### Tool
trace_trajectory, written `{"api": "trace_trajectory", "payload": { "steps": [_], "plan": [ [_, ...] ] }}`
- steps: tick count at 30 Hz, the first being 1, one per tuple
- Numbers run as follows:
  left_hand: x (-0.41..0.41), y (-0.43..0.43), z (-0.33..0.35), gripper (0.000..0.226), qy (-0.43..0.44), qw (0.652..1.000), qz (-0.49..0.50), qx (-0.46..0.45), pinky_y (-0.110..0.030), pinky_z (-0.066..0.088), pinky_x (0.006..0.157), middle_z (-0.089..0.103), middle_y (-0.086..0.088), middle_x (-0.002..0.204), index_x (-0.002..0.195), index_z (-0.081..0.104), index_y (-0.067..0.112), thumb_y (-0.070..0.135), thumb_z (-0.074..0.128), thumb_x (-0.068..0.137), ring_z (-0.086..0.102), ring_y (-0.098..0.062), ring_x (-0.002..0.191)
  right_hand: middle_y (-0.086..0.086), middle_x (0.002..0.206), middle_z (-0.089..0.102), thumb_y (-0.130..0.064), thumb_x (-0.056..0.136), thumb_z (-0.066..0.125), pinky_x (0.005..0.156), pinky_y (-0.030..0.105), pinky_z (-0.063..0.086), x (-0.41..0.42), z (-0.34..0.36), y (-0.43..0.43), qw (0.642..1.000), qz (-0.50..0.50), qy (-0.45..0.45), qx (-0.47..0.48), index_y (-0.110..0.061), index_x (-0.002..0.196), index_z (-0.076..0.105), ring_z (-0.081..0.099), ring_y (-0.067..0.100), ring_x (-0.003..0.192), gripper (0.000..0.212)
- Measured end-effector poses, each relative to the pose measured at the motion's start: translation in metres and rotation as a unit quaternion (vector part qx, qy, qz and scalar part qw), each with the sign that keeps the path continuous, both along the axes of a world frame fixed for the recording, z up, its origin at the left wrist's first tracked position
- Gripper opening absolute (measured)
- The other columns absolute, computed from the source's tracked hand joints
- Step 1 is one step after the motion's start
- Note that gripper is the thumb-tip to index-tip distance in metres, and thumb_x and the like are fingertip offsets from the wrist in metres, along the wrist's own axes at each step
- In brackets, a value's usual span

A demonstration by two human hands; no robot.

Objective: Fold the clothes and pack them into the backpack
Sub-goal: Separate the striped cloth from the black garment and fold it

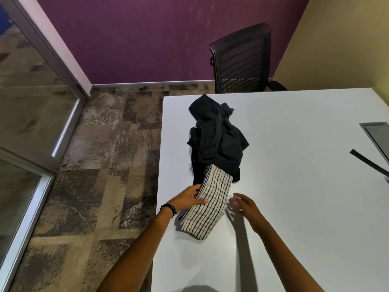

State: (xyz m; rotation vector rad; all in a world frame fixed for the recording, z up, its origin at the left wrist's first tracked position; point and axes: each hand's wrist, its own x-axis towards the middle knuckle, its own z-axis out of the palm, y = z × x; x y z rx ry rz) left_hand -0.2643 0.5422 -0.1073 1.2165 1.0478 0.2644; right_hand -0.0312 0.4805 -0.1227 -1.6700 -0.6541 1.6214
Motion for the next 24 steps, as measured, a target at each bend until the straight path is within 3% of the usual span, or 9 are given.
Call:
{"api": "trace_trajectory", "payload": {
  "steps": [3, 5, 9, 14, 19, 24],
  "plan": [
    [0.000, 0.003, 0.005, 0.051, -0.017, 0.999, 0.030, -0.009, -0.038, 0.044, 0.104, 0.058, -0.005, 0.129, 0.130, 0.047, 0.018, 0.014, 0.068, 0.084, 0.055, -0.017, 0.120, 0.002, 0.106, 0.071, -0.021, 0.093, 0.055, 0.087, 0.029, 0.052, -0.006, 0.003, 0.000, 0.994, 0.110, 0.005, 0.012, -0.012, 0.114, 0.063, 0.066, 0.017, 0.099, 0.024],
    [0.003, 0.004, 0.009, 0.048, -0.031, 0.998, 0.048, -0.009, -0.034, 0.045, 0.102, 0.057, -0.004, 0.127, 0.128, 0.047, 0.017, 0.010, 0.066, 0.085, 0.054, -0.016, 0.119, -0.003, 0.096, 0.073, -0.018, 0.094, 0.053, 0.086, 0.027, 0.052, -0.011, 0.010, 0.002, 0.990, 0.133, 0.021, 0.038, -0.010, 0.112, 0.064, 0.067, 0.016, 0.094, 0.022],
    [0.006, 0.006, 0.018, 0.047, -0.043, 0.996, 0.079, -0.010, -0.031, 0.045, 0.100, 0.057, -0.005, 0.127, 0.129, 0.045, 0.014, 0.008, 0.063, 0.086, 0.054, -0.016, 0.117, 0.003, 0.109, 0.071, -0.015, 0.090, 0.059, 0.080, 0.026, 0.054, -0.015, 0.025, 0.012, 0.990, 0.125, 0.031, 0.063, -0.015, 0.117, 0.060, 0.067, 0.018, 0.101, 0.027],
    [0.003, 0.008, 0.029, 0.036, -0.045, 0.996, 0.080, -0.022, -0.029, 0.048, 0.096, 0.057, -0.002, 0.122, 0.123, 0.046, 0.020, 0.011, 0.059, 0.090, 0.055, -0.015, 0.114, 0.001, 0.107, 0.071, -0.012, 0.087, 0.062, 0.077, 0.024, 0.055, -0.014, 0.039, 0.023, 0.989, 0.121, -0.001, 0.082, -0.019, 0.112, 0.060, 0.068, 0.017, 0.098, 0.026],
    [-0.005, 0.010, 0.041, 0.044, -0.036, 0.997, 0.063, -0.041, -0.025, 0.056, 0.081, 0.061, 0.000, 0.116, 0.132, 0.042, 0.020, 0.007, 0.056, 0.092, 0.063, -0.012, 0.099, 0.003, 0.106, 0.071, -0.011, 0.088, 0.060, 0.076, 0.025, 0.055, -0.008, 0.049, 0.030, 0.989, 0.104, -0.011, 0.102, -0.014, 0.114, 0.061, 0.068, 0.017, 0.098, 0.026],
    [-0.007, 0.008, 0.054, 0.048, -0.059, 0.995, 0.079, -0.024, -0.026, 0.057, 0.077, 0.063, -0.004, 0.115, 0.134, 0.041, 0.021, 0.005, 0.056, 0.091, 0.067, -0.009, 0.094, 0.008, 0.109, 0.070, -0.011, 0.087, 0.062, 0.077, 0.029, 0.054, -0.004, 0.057, 0.035, 0.989, 0.095, -0.010, 0.116, -0.010, 0.118, 0.060, 0.067, 0.020, 0.101, 0.031]
  ]
}}
